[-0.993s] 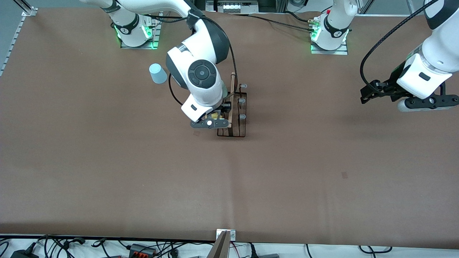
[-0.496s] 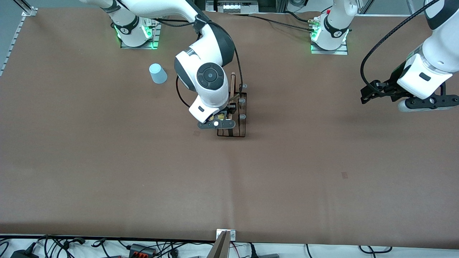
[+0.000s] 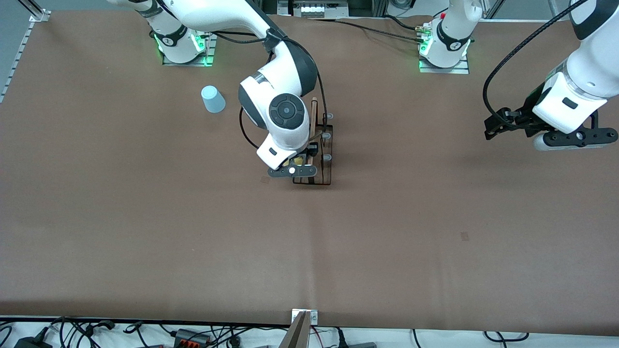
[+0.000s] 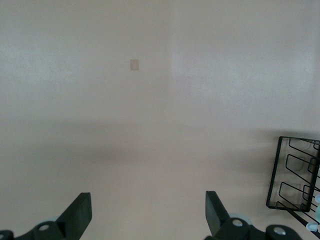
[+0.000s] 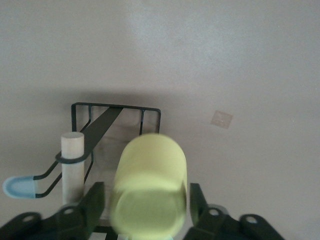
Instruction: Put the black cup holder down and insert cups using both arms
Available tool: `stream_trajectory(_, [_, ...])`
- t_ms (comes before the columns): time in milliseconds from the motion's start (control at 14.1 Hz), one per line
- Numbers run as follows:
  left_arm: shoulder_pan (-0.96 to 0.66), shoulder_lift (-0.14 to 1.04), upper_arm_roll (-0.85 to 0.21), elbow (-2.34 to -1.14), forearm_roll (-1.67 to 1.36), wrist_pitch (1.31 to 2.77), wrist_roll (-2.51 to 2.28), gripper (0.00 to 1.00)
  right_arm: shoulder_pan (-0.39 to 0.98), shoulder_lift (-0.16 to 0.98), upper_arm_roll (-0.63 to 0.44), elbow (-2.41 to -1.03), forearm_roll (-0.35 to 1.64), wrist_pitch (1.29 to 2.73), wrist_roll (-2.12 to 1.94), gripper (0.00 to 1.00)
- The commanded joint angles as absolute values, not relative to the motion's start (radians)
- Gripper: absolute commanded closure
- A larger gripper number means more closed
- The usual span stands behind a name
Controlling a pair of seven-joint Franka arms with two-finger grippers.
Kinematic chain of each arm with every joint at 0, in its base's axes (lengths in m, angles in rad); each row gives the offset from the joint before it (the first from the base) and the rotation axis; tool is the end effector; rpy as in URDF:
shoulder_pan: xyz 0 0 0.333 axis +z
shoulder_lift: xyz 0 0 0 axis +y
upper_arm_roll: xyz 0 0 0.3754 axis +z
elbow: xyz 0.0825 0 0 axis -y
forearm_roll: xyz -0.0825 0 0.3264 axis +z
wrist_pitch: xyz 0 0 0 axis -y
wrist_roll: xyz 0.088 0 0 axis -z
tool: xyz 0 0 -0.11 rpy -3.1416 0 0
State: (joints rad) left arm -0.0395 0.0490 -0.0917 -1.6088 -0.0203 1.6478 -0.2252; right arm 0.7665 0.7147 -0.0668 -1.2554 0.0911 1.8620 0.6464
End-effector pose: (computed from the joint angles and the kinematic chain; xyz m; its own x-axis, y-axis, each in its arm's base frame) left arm 0.5154 -0.0686 0.6470 0.9953 0.0954 -0.0151 0.0957 -0.9952 0.0219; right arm 0.5343 0.4780 0.3934 0.9934 0.0345 -0.1093 0.0382 -0.9988 0.0321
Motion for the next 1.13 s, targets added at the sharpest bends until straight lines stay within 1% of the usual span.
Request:
stream_trajectory(0, [-0.041, 0.058, -0.092, -1.589, -0.005, 1.646, -0.209, 0.0, 0.772, 0.7, -0.072, -1.252, 0.094, 1.865, 0.672, 0.0])
stream_trajectory(71, [-0.041, 0.058, -0.094, -1.589, -0.005, 1.646, -0.209, 0.0, 0.772, 0.693, -0.075, -1.252, 0.094, 1.861, 0.669, 0.0])
stream_trajectory(425, [-0.041, 0.058, -0.092, -1.588, -0.005, 1.646, -0.209, 0.0, 0.71, 0.566, -0.089, -1.253, 0.08, 1.844, 0.653, 0.0])
stream_trajectory(638, [-0.043, 0.06, -0.092, -1.588, -0.006, 1.644, -0.209, 0.0, 0.625, 0.523, -0.098, -1.252, 0.071, 1.798, 0.632, 0.0])
stream_trajectory(922, [-0.044, 0.058, -0.094, -1.588, -0.006, 1.644, -0.209, 0.0, 0.502, 0.465, -0.103, -1.252, 0.067, 1.731, 0.491, 0.0])
stream_trajectory(1063, [-0.044, 0.058, -0.092, -1.588, -0.006, 1.644, -0.209, 0.0, 0.433, 0.44, -0.098, -1.252, 0.067, 1.72, 0.442, 0.0])
